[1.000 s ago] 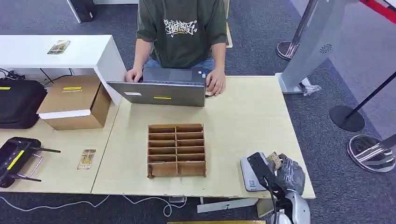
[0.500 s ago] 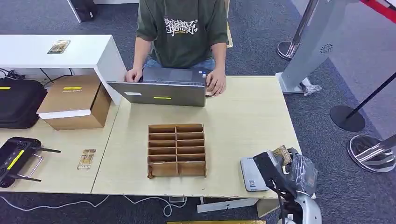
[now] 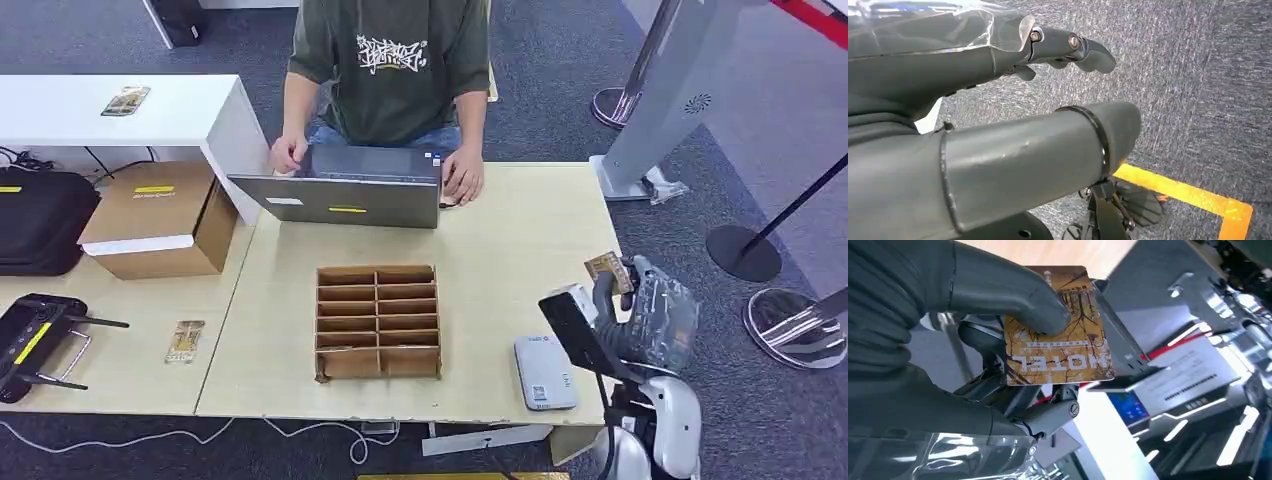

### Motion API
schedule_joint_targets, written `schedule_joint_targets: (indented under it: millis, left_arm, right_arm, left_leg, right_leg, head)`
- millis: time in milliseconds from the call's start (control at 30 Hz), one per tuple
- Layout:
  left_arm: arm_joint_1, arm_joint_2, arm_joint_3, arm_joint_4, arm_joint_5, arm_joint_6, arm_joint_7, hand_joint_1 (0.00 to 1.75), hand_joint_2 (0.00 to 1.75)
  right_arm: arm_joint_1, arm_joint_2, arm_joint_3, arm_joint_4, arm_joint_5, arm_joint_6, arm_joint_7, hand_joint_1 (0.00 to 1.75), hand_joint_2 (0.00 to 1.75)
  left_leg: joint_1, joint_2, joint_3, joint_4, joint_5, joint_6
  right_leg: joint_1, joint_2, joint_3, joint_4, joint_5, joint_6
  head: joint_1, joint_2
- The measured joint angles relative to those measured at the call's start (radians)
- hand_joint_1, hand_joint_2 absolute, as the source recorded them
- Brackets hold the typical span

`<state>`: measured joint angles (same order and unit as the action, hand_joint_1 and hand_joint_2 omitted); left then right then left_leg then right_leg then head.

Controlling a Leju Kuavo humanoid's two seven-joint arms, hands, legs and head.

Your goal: Pass the card to the sensor for recognition and then transmit it.

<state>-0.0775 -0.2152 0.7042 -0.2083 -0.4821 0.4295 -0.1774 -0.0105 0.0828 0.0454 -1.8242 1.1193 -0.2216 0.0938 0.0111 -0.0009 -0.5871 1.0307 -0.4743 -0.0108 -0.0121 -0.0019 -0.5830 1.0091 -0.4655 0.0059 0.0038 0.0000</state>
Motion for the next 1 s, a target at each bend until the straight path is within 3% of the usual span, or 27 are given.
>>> schedule_joint_targets:
  millis: [233, 500, 1000]
  left_arm:
    - [-0.012, -0.005, 0.0, 0.0, -0.02, -0.002, 0.007, 0.0, 0.0]
    - [-0.023, -0.008, -0.014, 0.0, -0.045, -0.012, 0.019, 0.0, 0.0]
    - [-0.044, -0.012, -0.05, 0.0, -0.075, -0.019, 0.05, 0.0, 0.0]
  right_arm:
    - [-0.157, -0.034, 0.094, 0.082, 0.103, 0.011, -0.026, 1.66, 1.75]
    - [-0.315, -0.064, 0.212, 0.216, 0.174, 0.054, -0.054, 1.71, 1.75]
    - [-0.621, -0.066, 0.377, 0.542, 0.271, 0.036, -0.055, 1.75, 1.75]
  left_leg:
    - [0.0, 0.0, 0.0, 0.0, 0.0, 0.0]
    - [0.0, 0.0, 0.0, 0.0, 0.001, 0.0]
    - [0.0, 0.0, 0.0, 0.0, 0.002, -0.001]
  right_leg:
    - [0.0, 0.0, 0.0, 0.0, 0.0, 0.0]
    - [0.0, 0.0, 0.0, 0.0, 0.0, 0.0]
    - [0.0, 0.0, 0.0, 0.001, 0.001, -0.001]
  head:
    - [0.0, 0.0]
    - [0.0, 0.0]
    - [0.0, 0.0]
